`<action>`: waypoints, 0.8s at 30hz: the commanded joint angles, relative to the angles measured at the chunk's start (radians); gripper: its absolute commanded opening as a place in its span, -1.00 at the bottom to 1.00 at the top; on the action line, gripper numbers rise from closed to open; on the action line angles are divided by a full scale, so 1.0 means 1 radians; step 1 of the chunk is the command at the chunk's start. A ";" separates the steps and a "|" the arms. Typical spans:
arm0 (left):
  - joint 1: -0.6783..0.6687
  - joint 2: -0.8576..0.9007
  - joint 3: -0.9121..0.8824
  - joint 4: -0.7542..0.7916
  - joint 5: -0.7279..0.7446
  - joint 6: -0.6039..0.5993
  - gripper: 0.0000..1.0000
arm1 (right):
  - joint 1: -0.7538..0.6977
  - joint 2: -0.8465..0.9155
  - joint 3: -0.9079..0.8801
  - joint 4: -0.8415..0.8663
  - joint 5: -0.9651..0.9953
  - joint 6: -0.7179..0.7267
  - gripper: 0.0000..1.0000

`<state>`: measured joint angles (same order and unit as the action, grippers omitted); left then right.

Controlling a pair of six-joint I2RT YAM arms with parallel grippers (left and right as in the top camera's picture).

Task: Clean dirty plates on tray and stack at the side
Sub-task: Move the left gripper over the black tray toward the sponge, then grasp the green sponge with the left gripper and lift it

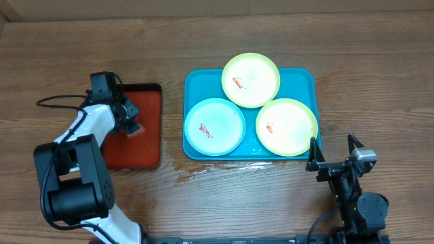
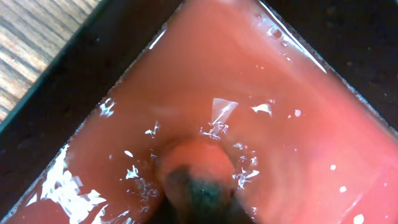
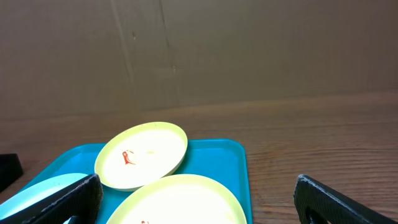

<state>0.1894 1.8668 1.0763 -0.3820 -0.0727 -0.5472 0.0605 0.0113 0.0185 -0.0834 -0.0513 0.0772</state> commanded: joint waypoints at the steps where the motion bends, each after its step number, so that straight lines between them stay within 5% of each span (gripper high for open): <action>1: -0.006 0.018 0.019 -0.002 -0.017 0.019 -0.91 | -0.002 -0.008 -0.011 0.003 0.006 -0.002 1.00; 4: -0.006 0.018 0.019 -0.015 -0.014 0.028 -0.81 | -0.002 -0.008 -0.011 0.003 0.006 -0.002 1.00; 5: -0.006 0.018 0.020 -0.029 -0.006 0.028 0.03 | -0.002 -0.008 -0.011 0.003 0.006 -0.002 1.00; 7: -0.006 0.018 0.025 -0.071 0.023 0.027 1.00 | -0.002 -0.008 -0.011 0.003 0.006 -0.002 1.00; 18: -0.006 0.018 0.079 -0.320 0.152 0.027 0.97 | -0.002 -0.008 -0.011 0.003 0.006 -0.002 0.99; 21: -0.006 0.018 0.079 -0.315 0.151 0.027 0.40 | -0.002 -0.008 -0.011 0.003 0.006 -0.002 1.00; 24: -0.006 0.018 0.079 -0.303 0.140 0.027 -0.44 | -0.002 -0.008 -0.011 0.003 0.006 -0.002 1.00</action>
<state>0.1894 1.8671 1.1416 -0.6918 0.0498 -0.5217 0.0601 0.0109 0.0185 -0.0834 -0.0509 0.0776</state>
